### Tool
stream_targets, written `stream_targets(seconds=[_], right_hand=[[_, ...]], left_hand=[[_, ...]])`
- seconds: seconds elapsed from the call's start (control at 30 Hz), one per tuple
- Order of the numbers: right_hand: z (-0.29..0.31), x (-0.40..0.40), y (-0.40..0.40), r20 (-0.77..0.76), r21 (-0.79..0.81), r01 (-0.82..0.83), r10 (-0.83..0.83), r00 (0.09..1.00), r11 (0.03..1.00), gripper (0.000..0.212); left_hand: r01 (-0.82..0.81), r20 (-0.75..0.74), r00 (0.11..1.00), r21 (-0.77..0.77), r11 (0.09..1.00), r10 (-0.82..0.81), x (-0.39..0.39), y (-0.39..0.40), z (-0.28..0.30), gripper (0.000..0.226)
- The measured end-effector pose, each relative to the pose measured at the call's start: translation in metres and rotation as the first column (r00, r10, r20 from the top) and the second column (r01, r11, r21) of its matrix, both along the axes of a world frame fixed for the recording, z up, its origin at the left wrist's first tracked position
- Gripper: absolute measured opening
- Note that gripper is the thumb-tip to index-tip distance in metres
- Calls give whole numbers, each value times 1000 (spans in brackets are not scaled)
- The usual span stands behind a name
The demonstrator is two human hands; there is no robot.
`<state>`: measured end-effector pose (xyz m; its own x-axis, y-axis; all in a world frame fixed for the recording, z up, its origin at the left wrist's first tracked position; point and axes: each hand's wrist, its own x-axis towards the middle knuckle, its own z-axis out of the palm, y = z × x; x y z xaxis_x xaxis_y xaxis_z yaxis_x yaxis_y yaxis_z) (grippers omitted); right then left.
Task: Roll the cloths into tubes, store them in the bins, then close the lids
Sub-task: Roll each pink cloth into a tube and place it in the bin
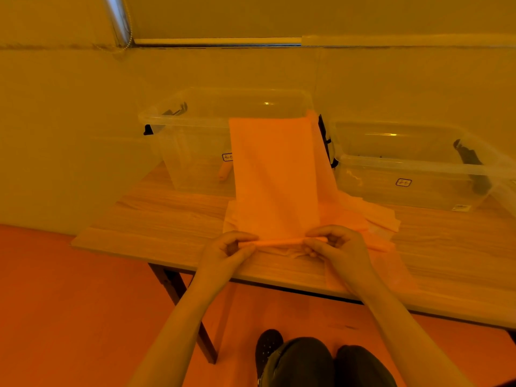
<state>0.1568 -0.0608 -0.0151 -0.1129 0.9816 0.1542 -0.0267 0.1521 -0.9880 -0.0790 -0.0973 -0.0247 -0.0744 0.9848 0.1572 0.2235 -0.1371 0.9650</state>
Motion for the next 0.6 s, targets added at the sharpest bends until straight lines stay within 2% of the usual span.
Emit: stream_targets(seconds=[0.33,0.47,0.6], right_hand=[[1,1,-2,-15,41,48,-47,999,998,10],[0,2,-1,-10,43,98,-98,995,994,10],[-1,2,-1,0,50,86,-86,996,995,10]], left_hand=[[-36,-38,999,44,998,38,-1,0,-2,13],[-22,25,999,40,999,21,2,-2,-1,15],[-28,-15,999,26,999,28,-1,-1,-3,14]])
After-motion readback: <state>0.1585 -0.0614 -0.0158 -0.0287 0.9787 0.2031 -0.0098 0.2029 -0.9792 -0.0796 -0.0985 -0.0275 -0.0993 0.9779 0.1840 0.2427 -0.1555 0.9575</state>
